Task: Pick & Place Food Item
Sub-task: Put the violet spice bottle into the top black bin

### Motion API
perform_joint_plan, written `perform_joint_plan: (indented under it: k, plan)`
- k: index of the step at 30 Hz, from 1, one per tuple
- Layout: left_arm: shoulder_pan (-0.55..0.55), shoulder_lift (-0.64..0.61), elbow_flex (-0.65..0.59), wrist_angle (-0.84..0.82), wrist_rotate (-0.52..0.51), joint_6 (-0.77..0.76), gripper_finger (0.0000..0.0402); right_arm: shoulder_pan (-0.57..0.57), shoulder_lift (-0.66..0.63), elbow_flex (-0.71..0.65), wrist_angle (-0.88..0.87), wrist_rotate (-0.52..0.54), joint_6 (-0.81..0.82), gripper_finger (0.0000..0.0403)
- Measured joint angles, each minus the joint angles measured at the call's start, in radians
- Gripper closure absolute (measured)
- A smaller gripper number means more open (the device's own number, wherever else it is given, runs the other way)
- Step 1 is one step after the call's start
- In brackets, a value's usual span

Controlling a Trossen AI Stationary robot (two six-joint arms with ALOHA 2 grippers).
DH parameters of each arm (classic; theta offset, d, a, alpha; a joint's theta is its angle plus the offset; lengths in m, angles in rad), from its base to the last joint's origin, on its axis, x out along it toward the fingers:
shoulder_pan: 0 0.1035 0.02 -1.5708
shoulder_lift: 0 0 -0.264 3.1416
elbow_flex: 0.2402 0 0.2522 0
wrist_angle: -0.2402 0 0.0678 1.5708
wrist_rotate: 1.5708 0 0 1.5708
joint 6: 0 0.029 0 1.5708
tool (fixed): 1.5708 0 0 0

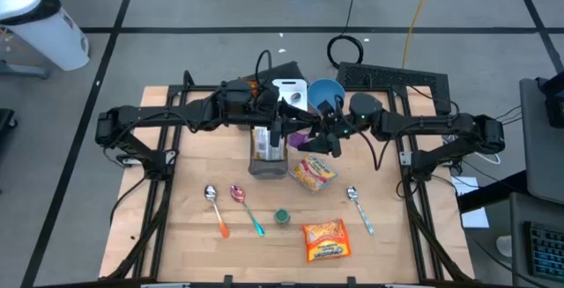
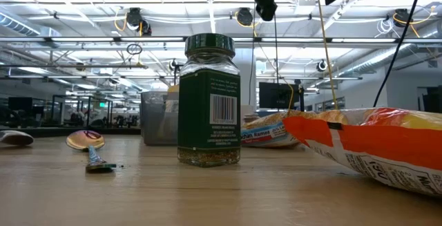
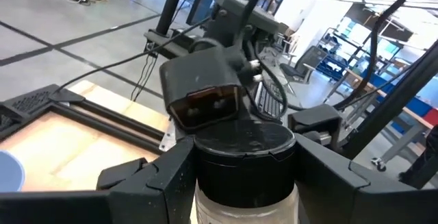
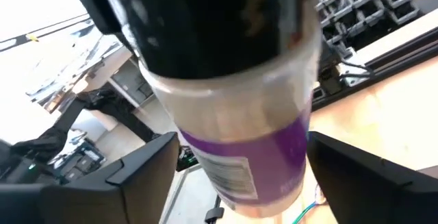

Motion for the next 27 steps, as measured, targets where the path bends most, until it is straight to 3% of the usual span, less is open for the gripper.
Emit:
perform_joint_plan:
  k: [14, 27]
  plan:
    - [0.038, -0.082, 0.000, -0.008, -0.012, 0.070, 0.0193, -0.077, -0.031, 0.000, -0.002, -0.013, -0.032, 0.0066]
    - [0.123, -0.299, 0.001, -0.359, -0.287, 0.216, 0.0193, -0.146, -0.060, 0.000, -0.061, -0.009, -0.028, 0.0066]
